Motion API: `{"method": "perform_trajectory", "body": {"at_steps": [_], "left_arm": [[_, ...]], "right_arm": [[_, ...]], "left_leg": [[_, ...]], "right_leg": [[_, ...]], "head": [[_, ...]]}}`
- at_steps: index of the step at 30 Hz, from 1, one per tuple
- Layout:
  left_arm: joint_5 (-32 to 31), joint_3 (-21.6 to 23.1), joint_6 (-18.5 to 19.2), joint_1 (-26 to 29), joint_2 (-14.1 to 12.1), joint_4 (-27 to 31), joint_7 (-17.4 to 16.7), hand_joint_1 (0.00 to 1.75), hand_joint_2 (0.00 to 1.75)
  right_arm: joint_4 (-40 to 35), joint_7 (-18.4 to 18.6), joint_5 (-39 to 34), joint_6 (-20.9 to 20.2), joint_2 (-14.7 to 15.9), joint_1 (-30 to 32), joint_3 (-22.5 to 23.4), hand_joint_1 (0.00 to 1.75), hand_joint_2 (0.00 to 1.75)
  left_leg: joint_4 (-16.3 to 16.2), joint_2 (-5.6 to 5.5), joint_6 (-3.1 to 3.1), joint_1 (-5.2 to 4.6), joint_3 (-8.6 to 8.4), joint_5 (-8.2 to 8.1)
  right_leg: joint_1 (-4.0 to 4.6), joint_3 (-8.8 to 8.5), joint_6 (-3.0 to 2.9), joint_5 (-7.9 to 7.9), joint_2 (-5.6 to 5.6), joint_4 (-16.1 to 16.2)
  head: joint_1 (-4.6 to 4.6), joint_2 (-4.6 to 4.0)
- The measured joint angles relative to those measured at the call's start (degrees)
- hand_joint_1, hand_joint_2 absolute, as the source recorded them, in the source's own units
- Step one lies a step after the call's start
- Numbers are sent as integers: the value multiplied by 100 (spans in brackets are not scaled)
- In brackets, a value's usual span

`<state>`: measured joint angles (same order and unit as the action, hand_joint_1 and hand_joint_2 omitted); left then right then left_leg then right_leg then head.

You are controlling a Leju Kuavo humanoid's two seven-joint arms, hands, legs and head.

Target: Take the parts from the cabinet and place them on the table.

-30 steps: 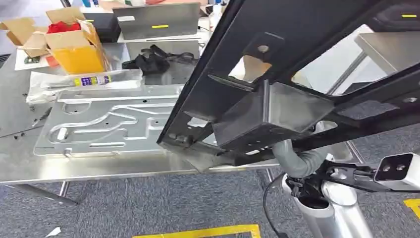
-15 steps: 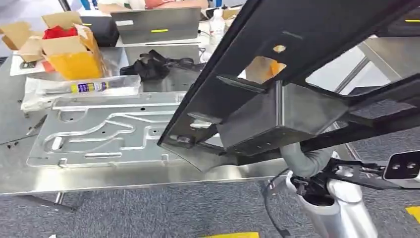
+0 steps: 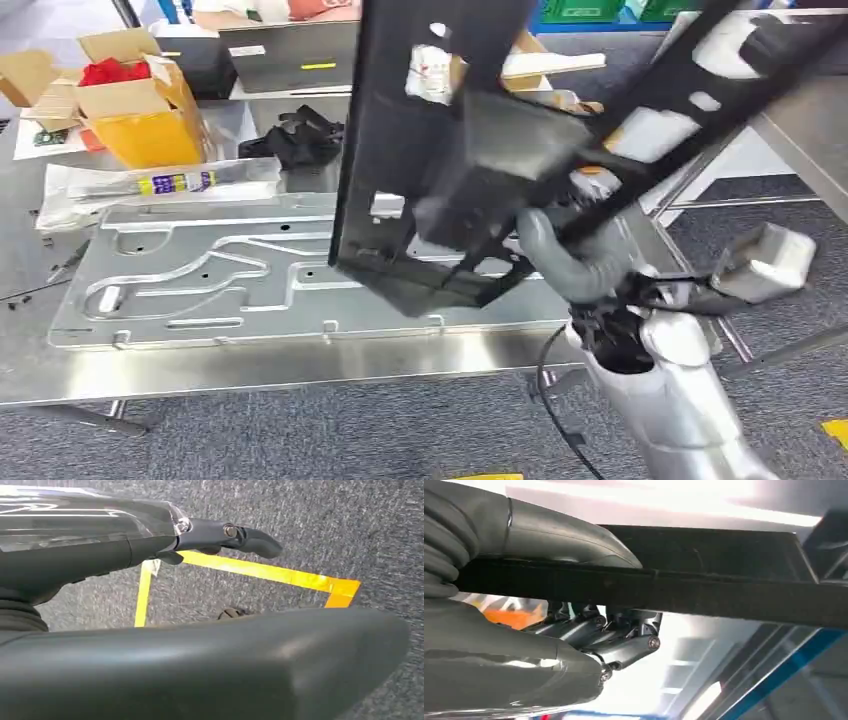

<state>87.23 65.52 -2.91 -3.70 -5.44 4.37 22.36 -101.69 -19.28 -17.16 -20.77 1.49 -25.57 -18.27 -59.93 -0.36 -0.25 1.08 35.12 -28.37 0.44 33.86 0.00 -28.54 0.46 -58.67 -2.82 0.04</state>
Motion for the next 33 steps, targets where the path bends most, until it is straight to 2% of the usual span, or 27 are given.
{"method": "perform_trajectory", "body": {"at_steps": [2,3,5,6,7,8,9,11,12,13,15,16,17,18,19,21,22,23,24,26,27,28,29,31,32,33], "left_arm": [[-7,64,35,-16,2,2,-2,0,175],[-11,97,37,-32,-4,2,-2,0,175],[-15,186,48,-51,-9,2,-7,0,175],[-15,213,55,-57,-11,2,-7,0,175],[-15,241,57,-64,-11,2,-11,0,175],[-15,283,66,-58,-11,2,-28,0,175],[-15,315,74,-61,-11,2,-39,0,175],[-15,370,74,-77,-11,2,-39,0,175],[-13,413,77,-78,-9,2,-39,0,175],[-13,451,79,-90,-11,2,-52,0,175],[-11,503,81,-83,-7,2,-57,0,175],[-9,542,83,-80,-4,2,-57,0,175],[-4,573,85,-84,-7,2,-55,0,175],[-2,604,88,-89,-7,2,-52,0,175],[-2,625,88,-89,-7,2,-50,0,175],[2,658,88,-88,-7,2,-55,0,175],[2,682,85,-71,-4,2,-57,0,175],[2,702,86,-62,-4,2,-59,0,175],[2,711,85,-67,-7,2,-59,0,175],[2,715,57,-85,-7,2,-105,0,175],[2,715,44,-88,-7,2,-131,0,175],[2,717,37,-90,-7,2,-135,0,175],[2,717,37,-86,-7,2,-135,0,175],[2,730,33,-77,-7,2,-122,0,175],[2,752,33,-83,4,4,-118,0,175],[2,774,33,-95,15,4,-98,0,175]], "right_arm": [[295,7,141,270,-48,-275,46,175,175],[472,9,250,406,-68,-450,94,175,175],[852,29,525,646,-101,-763,197,175,175],[1012,44,606,734,-114,-854,250,175,175],[1156,53,757,830,-120,-920,304,175,175],[1277,53,952,920,-123,-992,347,175,175],[1394,53,1177,1007,-131,-1066,400,175,175],[1514,20,1538,1162,-153,-1183,477,175,175],[1566,-33,1829,1315,-162,-1213,525,175,175],[1571,-81,2310,1558,-177,-1215,557,175,175],[1555,-98,3146,1906,-184,-1163,606,175,175],[1499,-96,3474,2007,-184,-1110,632,175,175],[1414,-96,3745,2075,-210,-1039,656,175,175],[1341,-105,4012,2119,-225,-991,678,175,175],[1291,-116,4269,2171,-230,-947,693,175,175],[1207,-131,4850,2349,-232,-749,693,175,175],[1170,-142,5092,2399,-232,-626,691,175,175],[1147,-146,5159,2418,-232,-537,687,175,175],[1120,-155,5202,2440,-239,-477,680,175,175],[1041,-173,5546,2545,-247,-391,667,175,175],[1016,-190,5798,2630,-245,-332,636,175,175],[1000,-208,6032,2723,-245,-263,588,175,175],[993,-225,6312,2821,-243,-169,518,175,175],[1011,-227,6961,3009,-238,30,321,175,175],[1022,-225,7173,3083,-234,99,203,175,175],[1050,-191,7393,3175,-230,154,63,175,175]], "left_leg": [[34,1,68,50,-22,29],[36,4,90,57,-22,29],[35,5,97,56,-23,27],[34,5,103,56,-24,23],[34,2,103,57,-29,22],[32,-6,107,57,-42,18],[32,-21,100,57,-57,8],[34,-32,72,57,-105,-24],[55,-37,54,46,-99,-25],[57,-51,24,42,-87,-14],[86,-48,-36,43,-85,-5],[110,-47,-81,30,-96,-2],[95,-29,-96,49,-90,-67],[-62,-18,-93,36,-37,-176],[-438,-18,-96,36,139,-381],[-1357,-18,-113,28,600,-749],[-1645,-18,-113,27,758,-782],[-1600,-18,-107,25,760,-677],[-1312,-18,-91,21,653,-458],[-249,-16,-40,6,174,111],[-9,-15,-8,-3,43,93],[114,-21,-10,-12,23,102],[95,-22,-8,-19,26,103],[99,-26,36,-32,22,105],[137,-17,72,23,-4,128],[144,-19,84,30,-15,130]], "right_leg": [[-4,12,60,-87,-10,-79],[-11,125,90,-243,-19,-320],[-53,572,133,-661,-21,-1262],[-58,779,147,-785,-22,-1673],[-65,893,156,-777,-22,-1860],[-73,870,166,-633,-22,-1742],[-74,712,165,-370,-22,-1357],[-68,253,122,216,-19,-263],[-41,181,88,148,-14,-164],[-17,178,63,181,-13,-81],[-3,176,-1,115,-13,-55],[-19,163,-28,119,-17,0],[-67,115,-60,144,-38,63],[-60,95,-88,148,-37,87],[-57,91,-105,144,-39,86],[-32,81,-127,130,-40,86],[-18,71,-134,126,-36,85],[-11,62,-145,117,-31,85],[-2,52,-146,111,-22,80],[3,7,-121,75,-10,69],[12,13,-98,58,-10,66],[45,41,-82,51,3,30],[38,41,-58,65,3,48],[24,25,-17,68,3,71],[31,40,11,20,11,54],[30,66,50,-78,0,-68]], "head": [[0,0],[7,0],[7,0],[4,0],[7,0],[7,0],[7,0],[7,0],[4,0],[2,0],[7,0],[7,0],[7,0],[2,0],[2,0],[2,0],[2,0],[2,0],[2,0],[2,0],[4,0],[7,0],[7,0],[4,0],[2,0],[11,0]]}}
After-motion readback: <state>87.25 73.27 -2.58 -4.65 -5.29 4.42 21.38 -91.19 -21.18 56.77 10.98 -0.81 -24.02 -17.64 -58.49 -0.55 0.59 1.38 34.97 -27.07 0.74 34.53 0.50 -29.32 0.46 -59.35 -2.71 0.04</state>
